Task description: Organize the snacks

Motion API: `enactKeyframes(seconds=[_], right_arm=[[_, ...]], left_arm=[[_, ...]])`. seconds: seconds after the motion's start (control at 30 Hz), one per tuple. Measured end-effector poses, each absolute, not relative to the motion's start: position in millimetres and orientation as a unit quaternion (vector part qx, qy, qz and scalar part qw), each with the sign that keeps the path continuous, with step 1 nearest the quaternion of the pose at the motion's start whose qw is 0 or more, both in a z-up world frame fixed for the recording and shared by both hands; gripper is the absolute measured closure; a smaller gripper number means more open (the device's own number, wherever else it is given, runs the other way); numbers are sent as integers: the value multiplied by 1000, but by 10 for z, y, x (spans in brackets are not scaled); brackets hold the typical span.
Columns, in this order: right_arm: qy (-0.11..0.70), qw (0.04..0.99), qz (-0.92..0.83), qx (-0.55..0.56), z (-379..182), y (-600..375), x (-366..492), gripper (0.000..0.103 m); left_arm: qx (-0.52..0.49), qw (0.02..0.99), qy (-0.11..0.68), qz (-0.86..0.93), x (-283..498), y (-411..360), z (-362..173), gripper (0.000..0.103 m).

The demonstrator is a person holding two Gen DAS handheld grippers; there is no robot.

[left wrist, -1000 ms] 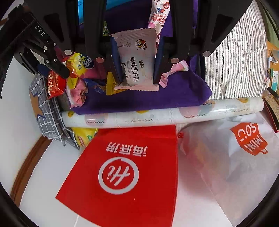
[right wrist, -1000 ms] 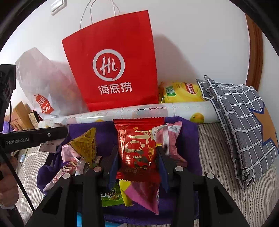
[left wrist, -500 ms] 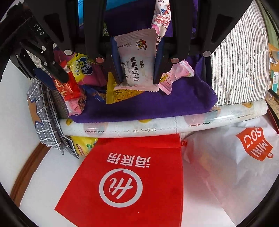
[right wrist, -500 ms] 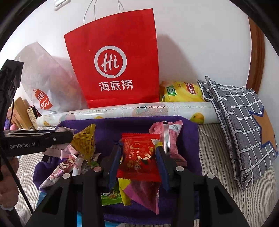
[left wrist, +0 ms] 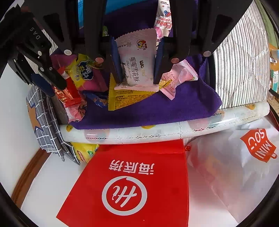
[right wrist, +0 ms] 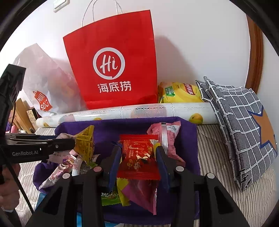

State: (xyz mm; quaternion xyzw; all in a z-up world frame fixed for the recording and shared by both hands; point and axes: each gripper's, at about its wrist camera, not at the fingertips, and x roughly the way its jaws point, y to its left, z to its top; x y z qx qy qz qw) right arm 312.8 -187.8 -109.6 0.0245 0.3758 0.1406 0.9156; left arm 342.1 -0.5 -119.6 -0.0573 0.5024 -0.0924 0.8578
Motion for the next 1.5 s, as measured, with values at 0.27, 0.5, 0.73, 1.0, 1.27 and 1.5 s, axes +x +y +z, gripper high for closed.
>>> enactKeyframes(seconds=[0.27,0.5,0.73,1.0,1.27,1.5], right_arm=[[371,918,137,25,-1075,-1898,3117,62],[363,921,135,27,-1060,-1909,3100,56],[359,923,133,28,-1045,-1893,3089,54],[348,927,128,56,-855,-1944,3052,54],[357,927,105,57,-632,-1932,2808,53],[374,923,63,68,-353,-2074,2440,50]], left_arm=[[-54,856,506,-87,3422,-4,-1188,66],[-49,859,502,-92,3403,-21,-1127,56],[-39,859,501,-98,3387,-60,-1084,50],[-33,862,496,-102,3313,-61,-950,45],[-31,867,483,-122,3204,-75,-744,38],[-6,880,454,-142,2931,-184,-465,33]])
